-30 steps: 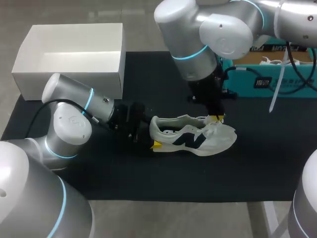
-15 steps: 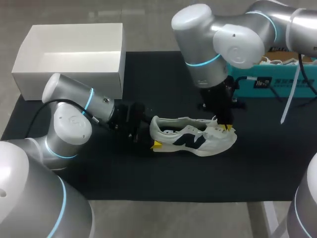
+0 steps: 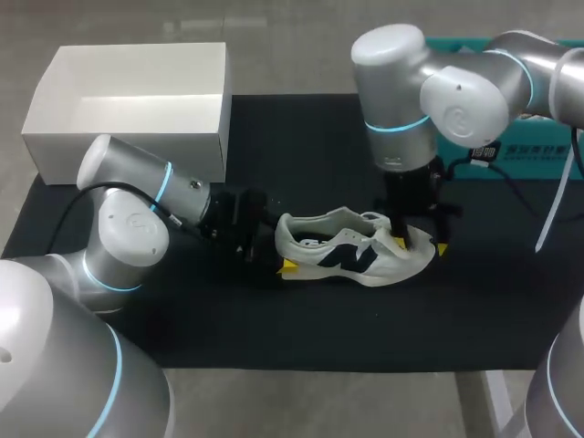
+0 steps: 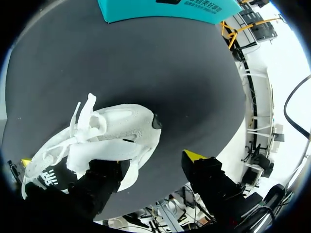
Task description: Take the shoe out of the shoebox, open the shoe tongue, remove and reinsert the insole, then place the shoe into the shoebox
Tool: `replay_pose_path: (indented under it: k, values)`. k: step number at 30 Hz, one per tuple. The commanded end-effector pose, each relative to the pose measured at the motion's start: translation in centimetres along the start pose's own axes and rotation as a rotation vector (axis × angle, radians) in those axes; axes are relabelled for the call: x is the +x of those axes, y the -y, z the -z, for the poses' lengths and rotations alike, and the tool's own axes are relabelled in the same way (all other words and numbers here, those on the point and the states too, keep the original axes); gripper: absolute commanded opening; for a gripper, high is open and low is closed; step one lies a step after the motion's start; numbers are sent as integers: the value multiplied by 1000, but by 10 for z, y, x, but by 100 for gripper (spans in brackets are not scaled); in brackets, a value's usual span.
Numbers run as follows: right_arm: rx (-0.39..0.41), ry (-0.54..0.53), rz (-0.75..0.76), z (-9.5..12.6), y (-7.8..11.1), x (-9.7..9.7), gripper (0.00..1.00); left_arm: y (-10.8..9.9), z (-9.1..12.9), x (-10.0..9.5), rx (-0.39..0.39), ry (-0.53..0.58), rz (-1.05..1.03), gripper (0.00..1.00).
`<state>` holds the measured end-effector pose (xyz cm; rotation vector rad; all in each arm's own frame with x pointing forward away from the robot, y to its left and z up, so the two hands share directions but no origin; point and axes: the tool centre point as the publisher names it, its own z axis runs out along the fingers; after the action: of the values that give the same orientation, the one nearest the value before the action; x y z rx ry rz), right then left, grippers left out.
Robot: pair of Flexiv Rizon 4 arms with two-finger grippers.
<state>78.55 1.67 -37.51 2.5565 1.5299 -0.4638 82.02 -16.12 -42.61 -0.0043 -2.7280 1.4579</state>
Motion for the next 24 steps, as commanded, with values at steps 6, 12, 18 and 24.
replay_pose_path:
  k: [6,12,18,24]
  values:
    - [-67,-4,20,34,15,6,100,-1,0,-1,-4,0,0,0]
    - [-142,-32,68,64,21,13,100,-1,0,-1,-4,0,0,0]
    - [-214,-94,156,98,28,28,100,-1,0,-1,-4,0,0,0]
    - [-280,-301,407,128,32,43,100,-1,0,-1,-4,0,0,0]
